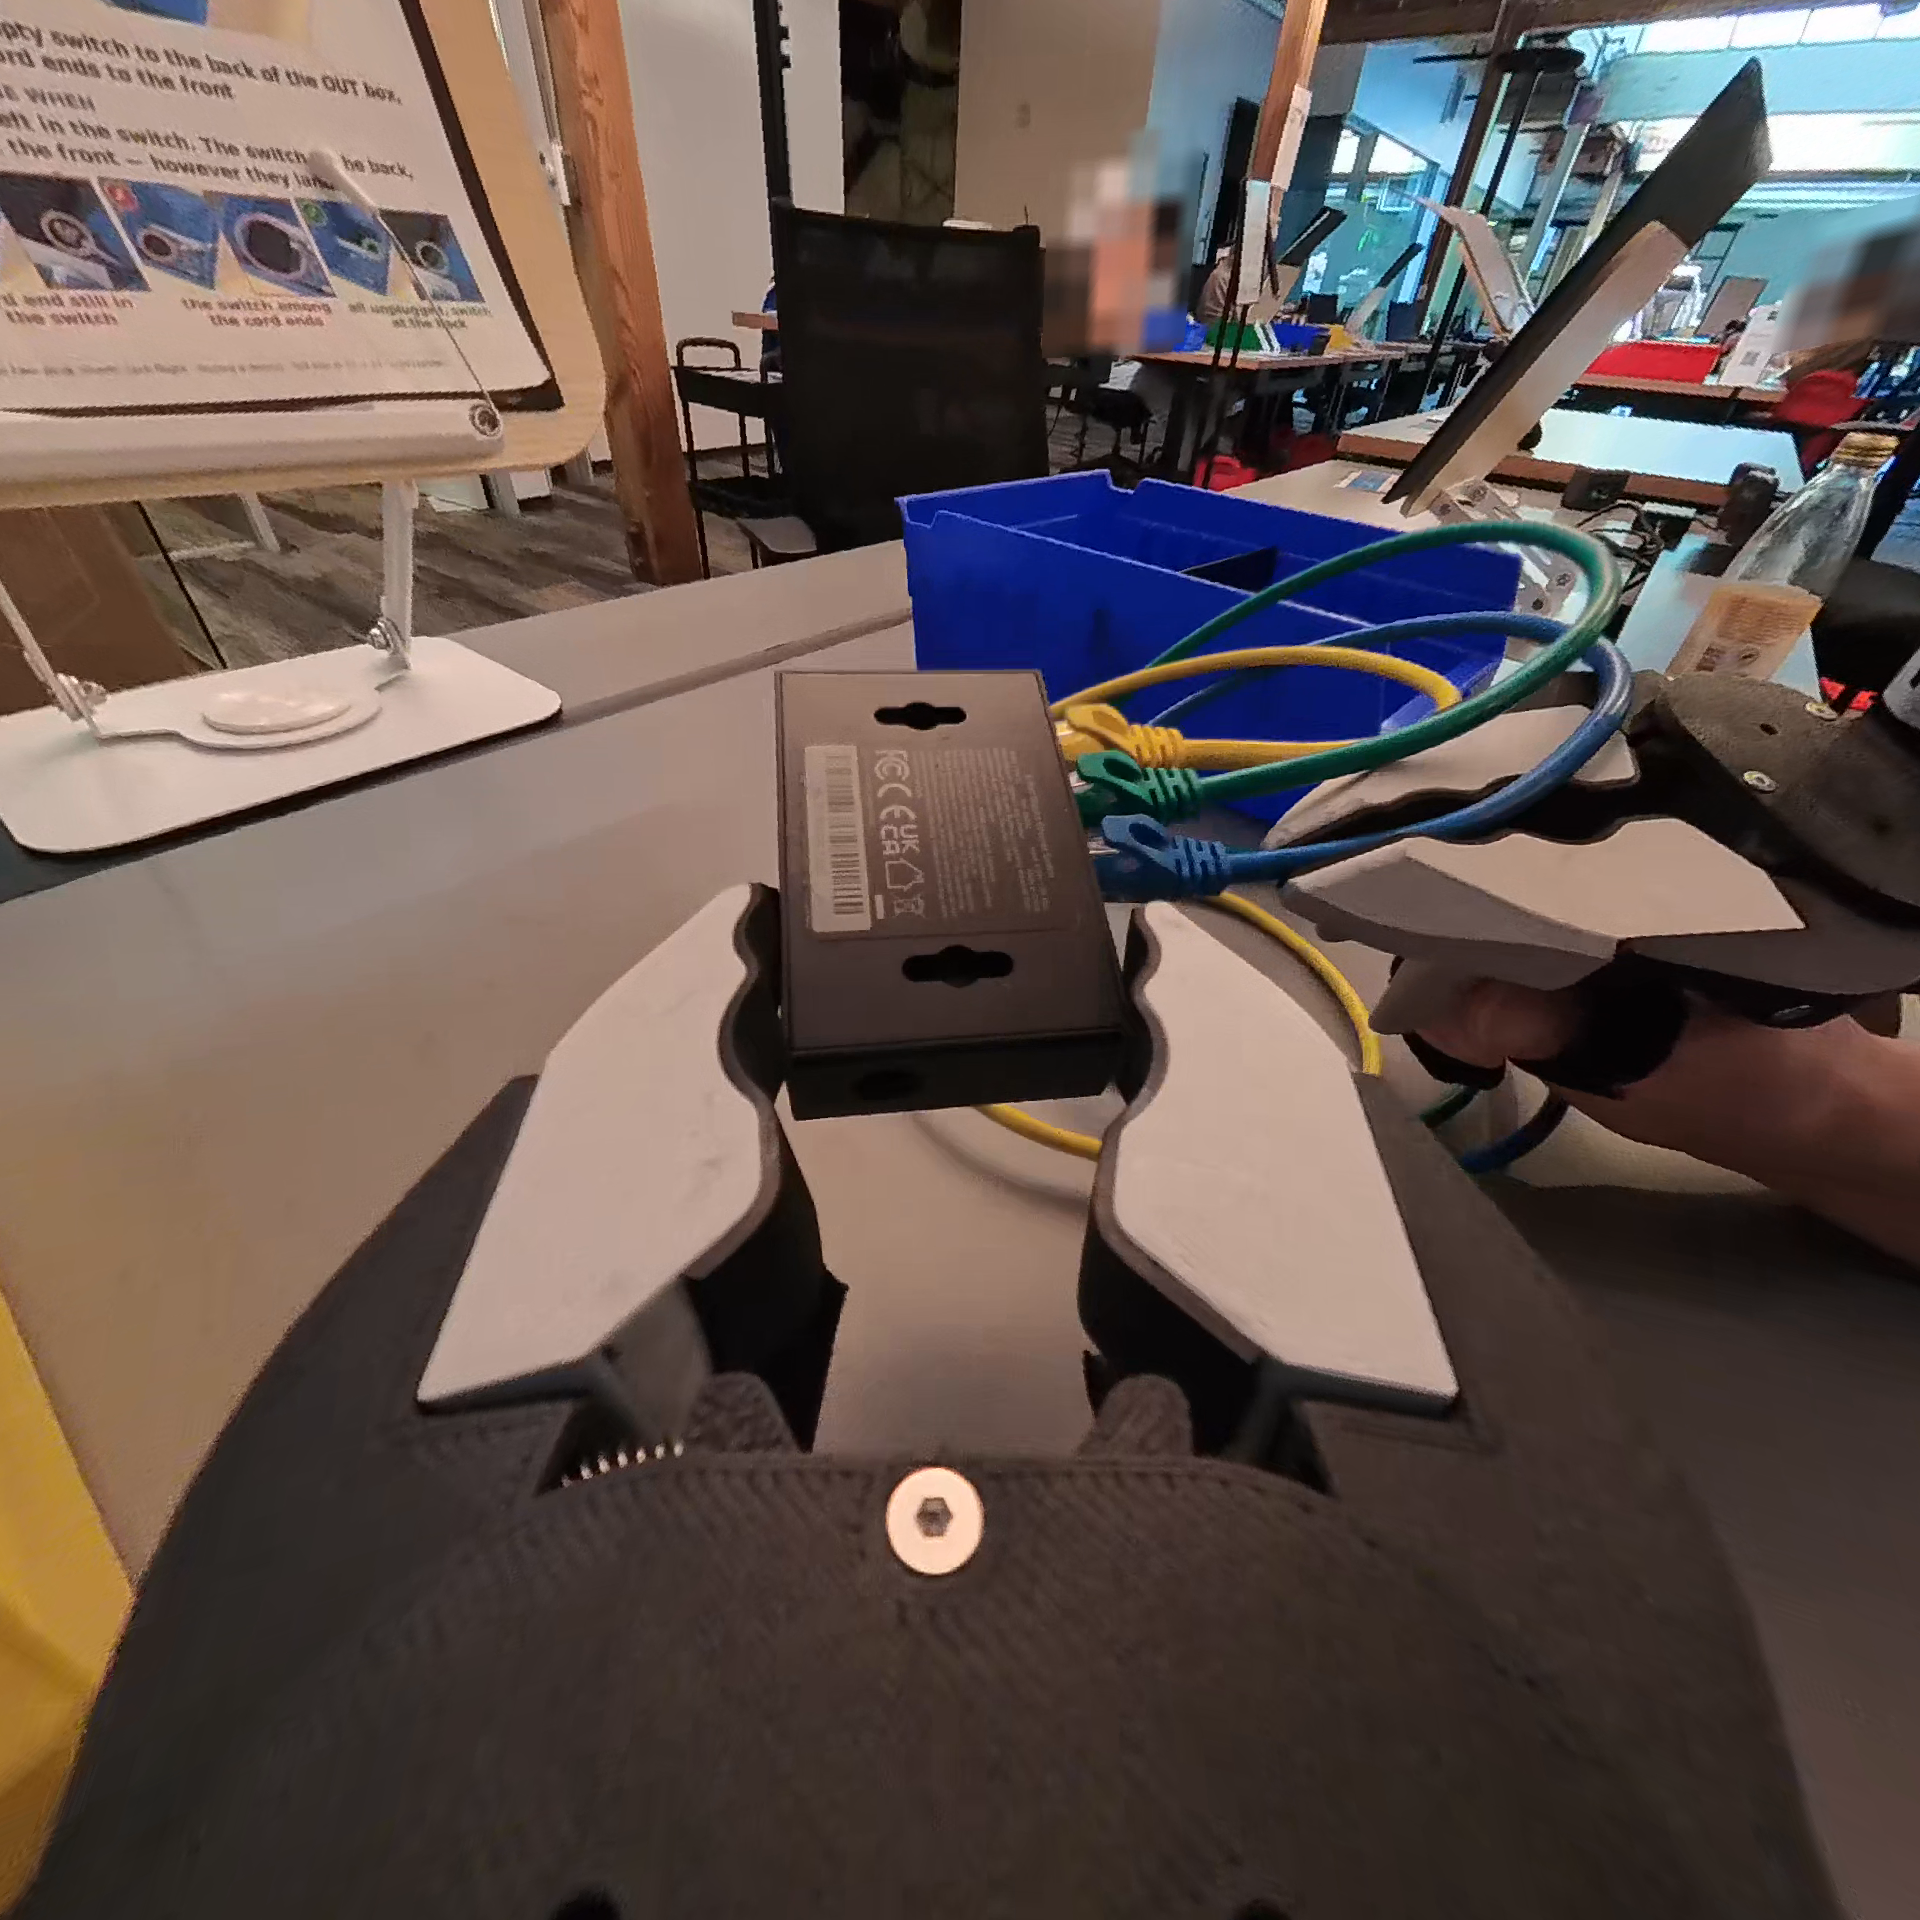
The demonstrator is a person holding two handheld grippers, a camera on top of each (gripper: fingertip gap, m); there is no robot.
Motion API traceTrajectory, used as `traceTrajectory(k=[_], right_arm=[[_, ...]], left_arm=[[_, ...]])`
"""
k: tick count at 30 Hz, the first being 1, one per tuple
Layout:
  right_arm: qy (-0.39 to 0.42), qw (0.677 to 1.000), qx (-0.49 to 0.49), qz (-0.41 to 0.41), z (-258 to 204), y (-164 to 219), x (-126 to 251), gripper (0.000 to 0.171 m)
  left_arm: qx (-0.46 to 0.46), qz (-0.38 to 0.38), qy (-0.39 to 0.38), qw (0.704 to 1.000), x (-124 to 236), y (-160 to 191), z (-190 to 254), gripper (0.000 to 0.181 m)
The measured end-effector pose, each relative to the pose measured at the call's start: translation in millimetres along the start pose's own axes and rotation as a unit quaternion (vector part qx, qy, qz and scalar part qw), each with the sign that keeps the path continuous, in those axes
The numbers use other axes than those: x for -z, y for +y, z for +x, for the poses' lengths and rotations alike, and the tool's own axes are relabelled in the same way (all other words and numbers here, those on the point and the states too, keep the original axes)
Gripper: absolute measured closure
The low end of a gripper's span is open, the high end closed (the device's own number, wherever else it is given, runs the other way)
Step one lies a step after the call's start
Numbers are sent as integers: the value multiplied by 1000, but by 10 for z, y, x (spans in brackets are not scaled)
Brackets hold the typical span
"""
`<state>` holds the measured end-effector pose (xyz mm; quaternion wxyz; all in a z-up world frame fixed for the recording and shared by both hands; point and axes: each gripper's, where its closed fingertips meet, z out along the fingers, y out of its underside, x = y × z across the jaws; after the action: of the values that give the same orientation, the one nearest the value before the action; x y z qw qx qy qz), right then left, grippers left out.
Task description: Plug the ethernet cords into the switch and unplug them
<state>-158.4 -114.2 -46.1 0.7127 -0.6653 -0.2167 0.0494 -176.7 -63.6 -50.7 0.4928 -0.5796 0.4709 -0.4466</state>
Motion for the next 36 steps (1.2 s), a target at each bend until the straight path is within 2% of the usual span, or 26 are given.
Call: traceTrajectory(k=[14, 19, 22, 25, 29, 33, 35, 36], right_arm=[[-9, 1000, -21, -15, 10, 89, -28, 165], [-24, 998, -66, -2, 59, 16, -77, 164], [-16, 999, -23, -21, -29, -5, -10, 153], [-18, 999, 28, -41, -215, -54, 137, 151], [-1, 995, 72, -64, -158, -377, 257, 148], [-40, 996, 18, -80, 255, -651, 220, 140], [-94, 987, -84, -98, 438, -651, 118, 130], [-135, 972, -156, -112, 472, -637, 57, 124]], left_arm=[[-6, -20, -23, 1000, -15, 74, -20, 119], [16, -17, -24, 999, -14, -20, -80, 120], [15, -8, -43, 999, 71, -104, -189, 120], [16, -2, -91, 996, 185, -125, -373, 120], [-68, -1, -93, 993, 177, -203, -265, 120], [-126, 2, -37, 991, 135, -246, 42, 120], [-151, 12, -15, 988, 152, -316, 186, 120], [-162, 19, -7, 987, 166, -365, 242, 120]])
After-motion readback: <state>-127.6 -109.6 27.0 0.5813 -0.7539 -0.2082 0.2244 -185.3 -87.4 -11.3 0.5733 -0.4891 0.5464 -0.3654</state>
